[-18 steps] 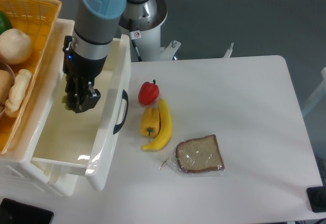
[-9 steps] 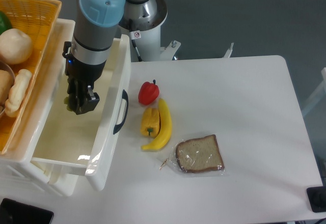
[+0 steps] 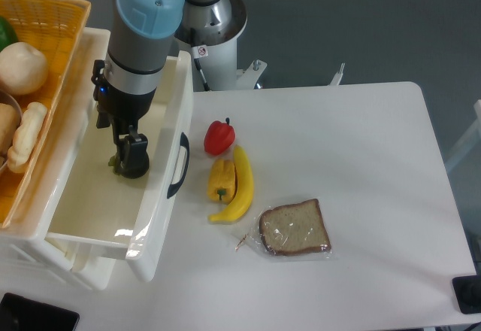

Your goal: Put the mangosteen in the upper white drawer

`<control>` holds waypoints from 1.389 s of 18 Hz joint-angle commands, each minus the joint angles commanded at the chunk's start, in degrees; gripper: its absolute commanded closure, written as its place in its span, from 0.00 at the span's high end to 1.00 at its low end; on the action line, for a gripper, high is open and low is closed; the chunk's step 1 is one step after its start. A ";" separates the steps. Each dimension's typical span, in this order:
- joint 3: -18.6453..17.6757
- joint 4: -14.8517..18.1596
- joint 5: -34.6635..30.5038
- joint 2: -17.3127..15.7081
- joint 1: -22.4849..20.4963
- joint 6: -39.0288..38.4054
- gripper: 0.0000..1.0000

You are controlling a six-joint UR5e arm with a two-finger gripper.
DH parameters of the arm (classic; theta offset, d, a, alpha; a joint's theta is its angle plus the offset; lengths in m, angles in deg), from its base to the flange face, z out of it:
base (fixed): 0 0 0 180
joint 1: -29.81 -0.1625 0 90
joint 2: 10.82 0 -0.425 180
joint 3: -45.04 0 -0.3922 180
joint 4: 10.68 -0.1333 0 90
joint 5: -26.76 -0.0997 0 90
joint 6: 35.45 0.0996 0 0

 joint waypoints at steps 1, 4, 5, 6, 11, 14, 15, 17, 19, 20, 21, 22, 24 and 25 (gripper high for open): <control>0.18 -0.35 0.26 -0.17 -0.61 0.00 1.00; 1.32 -2.28 1.32 -0.61 -4.12 0.00 1.00; 1.32 -2.37 1.23 -0.96 -4.22 -0.52 1.00; 1.15 -2.37 0.97 -1.75 -4.40 -1.83 1.00; 0.36 -2.29 -2.02 -2.64 -10.97 -8.88 1.00; 0.70 -2.46 -2.11 -2.03 -16.77 -8.44 1.00; 0.71 -2.90 -2.19 -1.41 -17.92 -8.26 1.00; 0.01 -3.25 -2.81 0.52 -20.47 -8.17 1.00; 0.09 -3.52 -3.51 2.97 -22.58 -8.26 1.00; 0.61 -4.21 -4.56 5.08 -23.20 -8.26 1.00; 0.71 -5.79 -6.40 6.66 -24.34 -8.17 1.00; 0.79 -6.76 -8.76 7.46 -25.57 -7.83 1.00; 1.76 -6.86 -13.07 10.79 -26.02 -4.07 1.00; 2.37 -6.77 -14.49 12.46 -26.98 -0.65 1.00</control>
